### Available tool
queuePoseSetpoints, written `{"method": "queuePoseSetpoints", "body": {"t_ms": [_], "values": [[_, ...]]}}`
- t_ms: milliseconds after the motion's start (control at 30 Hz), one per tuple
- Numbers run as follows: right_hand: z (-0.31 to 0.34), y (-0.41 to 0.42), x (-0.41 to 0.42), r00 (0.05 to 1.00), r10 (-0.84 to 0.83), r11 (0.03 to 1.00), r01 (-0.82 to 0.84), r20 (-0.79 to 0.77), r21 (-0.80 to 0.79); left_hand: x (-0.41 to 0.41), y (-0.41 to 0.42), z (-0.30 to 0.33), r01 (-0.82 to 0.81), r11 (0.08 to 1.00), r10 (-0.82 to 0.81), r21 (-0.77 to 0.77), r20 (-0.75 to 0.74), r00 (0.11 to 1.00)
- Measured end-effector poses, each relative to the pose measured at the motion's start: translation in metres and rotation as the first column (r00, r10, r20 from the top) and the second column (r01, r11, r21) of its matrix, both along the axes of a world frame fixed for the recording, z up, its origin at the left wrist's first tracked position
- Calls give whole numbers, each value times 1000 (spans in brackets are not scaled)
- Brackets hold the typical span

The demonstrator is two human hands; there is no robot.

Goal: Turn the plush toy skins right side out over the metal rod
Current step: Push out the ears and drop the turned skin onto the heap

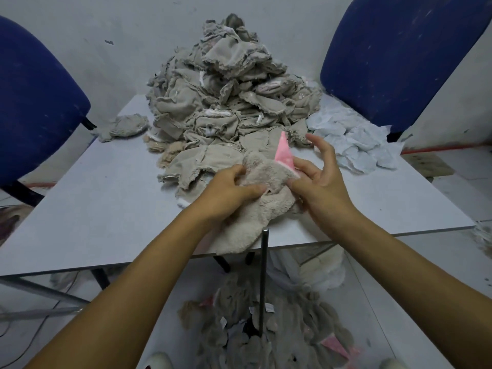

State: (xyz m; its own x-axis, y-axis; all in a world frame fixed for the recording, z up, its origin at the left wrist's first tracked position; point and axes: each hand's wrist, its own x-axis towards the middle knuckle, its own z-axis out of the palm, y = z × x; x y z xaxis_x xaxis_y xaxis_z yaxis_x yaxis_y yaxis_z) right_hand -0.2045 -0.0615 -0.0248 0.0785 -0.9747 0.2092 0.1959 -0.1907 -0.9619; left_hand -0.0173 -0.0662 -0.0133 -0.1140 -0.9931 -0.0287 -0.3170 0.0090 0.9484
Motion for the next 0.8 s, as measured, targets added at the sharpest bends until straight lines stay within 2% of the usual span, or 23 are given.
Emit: {"method": "queuePoseSetpoints", "body": {"t_ms": [33, 67, 100, 133, 167, 233, 267, 367, 433, 533, 567, 667, 733, 800], "values": [[1, 1, 0, 967, -147, 985, 124, -209, -120, -2, 0, 2, -72, 997, 71, -29, -11, 997], [1, 2, 1, 866, -319, 936, 223, -385, -273, -3, 0, 3, -151, 987, 149, -52, -30, 988], [1, 4, 1, 746, -455, 867, 247, -486, -432, -4, -1, 4, -218, 975, 214, -49, -81, 973], [1, 6, 1, 662, -529, 805, 194, -530, -561, -6, -2, 5, -263, 965, 256, -21, -162, 953], [0, 8, 1, 629, -533, 776, 95, -567, -624, -8, -3, 6, -284, 959, 278, 11, -241, 930], [-2, 11, 5, 613, -420, 827, -45, -669, -561, -12, -1, 8, -273, 961, 272, 51, -364, 891], [-3, 12, 9, 615, -376, 867, -32, -694, -498, -15, 1, 8, -250, 966, 256, 70, -428, 867], [-2, 10, 12, 715, -373, 921, 211, -591, -326, -26, 7, 6, -115, 983, 183, 146, -657, 732], [1, 9, 11, 733, -394, 918, 294, -555, -265, -36, 12, 3, -32, 985, 148, 167, -747, 648], [3, 9, 8, 719, -371, 929, 293, -587, -228, -39, 14, 2, 60, 971, 162, 232, -819, 550], [3, 8, 7, 742, -343, 939, 280, -576, -198, -38, 14, 2, 109, 963, 157, 246, -843, 514], [5, 5, 4, 896, -193, 978, 207, -400, -9, -36, 14, 5, 195, 939, 185, 284, -894, 409], [7, 5, 2, 943, -165, 978, 195, -291, 78, -38, 13, 3, 198, 929, 217, 314, -892, 396], [6, 7, 0, 955, -188, 975, 211, -231, 76, -40, 12, 1, 156, 923, 251, 353, -856, 451]]}}
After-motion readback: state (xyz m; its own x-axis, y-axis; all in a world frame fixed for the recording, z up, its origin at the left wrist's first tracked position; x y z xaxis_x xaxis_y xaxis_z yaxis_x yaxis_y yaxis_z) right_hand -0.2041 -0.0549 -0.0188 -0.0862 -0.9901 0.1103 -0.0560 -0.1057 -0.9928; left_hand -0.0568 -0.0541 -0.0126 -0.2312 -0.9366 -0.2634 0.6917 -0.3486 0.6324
